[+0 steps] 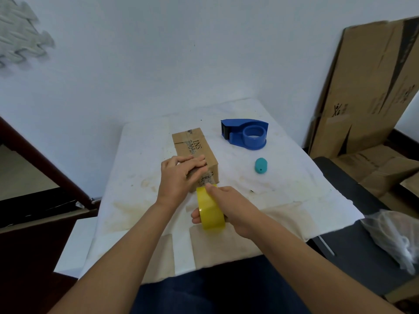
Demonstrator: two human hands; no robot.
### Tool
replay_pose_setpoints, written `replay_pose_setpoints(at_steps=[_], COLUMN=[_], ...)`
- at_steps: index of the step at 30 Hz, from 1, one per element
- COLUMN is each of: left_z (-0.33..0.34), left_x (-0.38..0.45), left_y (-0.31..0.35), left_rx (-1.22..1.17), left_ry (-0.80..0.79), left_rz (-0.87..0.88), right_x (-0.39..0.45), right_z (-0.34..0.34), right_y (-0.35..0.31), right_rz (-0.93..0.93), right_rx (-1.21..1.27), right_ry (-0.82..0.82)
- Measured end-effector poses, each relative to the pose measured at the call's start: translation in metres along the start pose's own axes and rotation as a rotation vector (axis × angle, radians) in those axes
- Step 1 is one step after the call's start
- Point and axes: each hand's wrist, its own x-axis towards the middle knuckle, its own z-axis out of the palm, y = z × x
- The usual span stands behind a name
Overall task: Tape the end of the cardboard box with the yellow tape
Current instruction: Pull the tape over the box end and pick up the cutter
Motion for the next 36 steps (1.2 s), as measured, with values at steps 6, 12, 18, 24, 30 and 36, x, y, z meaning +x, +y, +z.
replay_pose_setpoints(at_steps=[6,12,18,24,30,36], left_z=[0.000,0.002,0.004,0.004,0.006,0.005], left_x=[0.001,-0.002,-0.001,0.000,0.000,0.001], left_y=[0.002,-0.005,-0.007,-0.011,-0.014,-0.013], left_rx=[0.088,0.138,0.182,0.186,0.171,0.182], left_ry=[-0.032,-0.065,-0.065,-0.076,-0.038,-0.039], left_rz=[0.093,0.139,0.163,0.178,0.198,0.214], right_x=[0.001,0.006,0.014,0.032,0.073,0.096], right_z=[-0.002,-0.007,-0.008,-0.044,-0.122,-0.136], right_y=[-0.001,-0.003,0.001,-0.006,-0.024,-0.028], right_rz=[-0.003,-0.033,-0.012,-0.169,-0.152,-0.112], right_rx=[0.006,0.046,0.028,-0.623,-1.136,-1.264], right_ry=[-0.023,-0.034,-0.025,0.308,0.636,0.648])
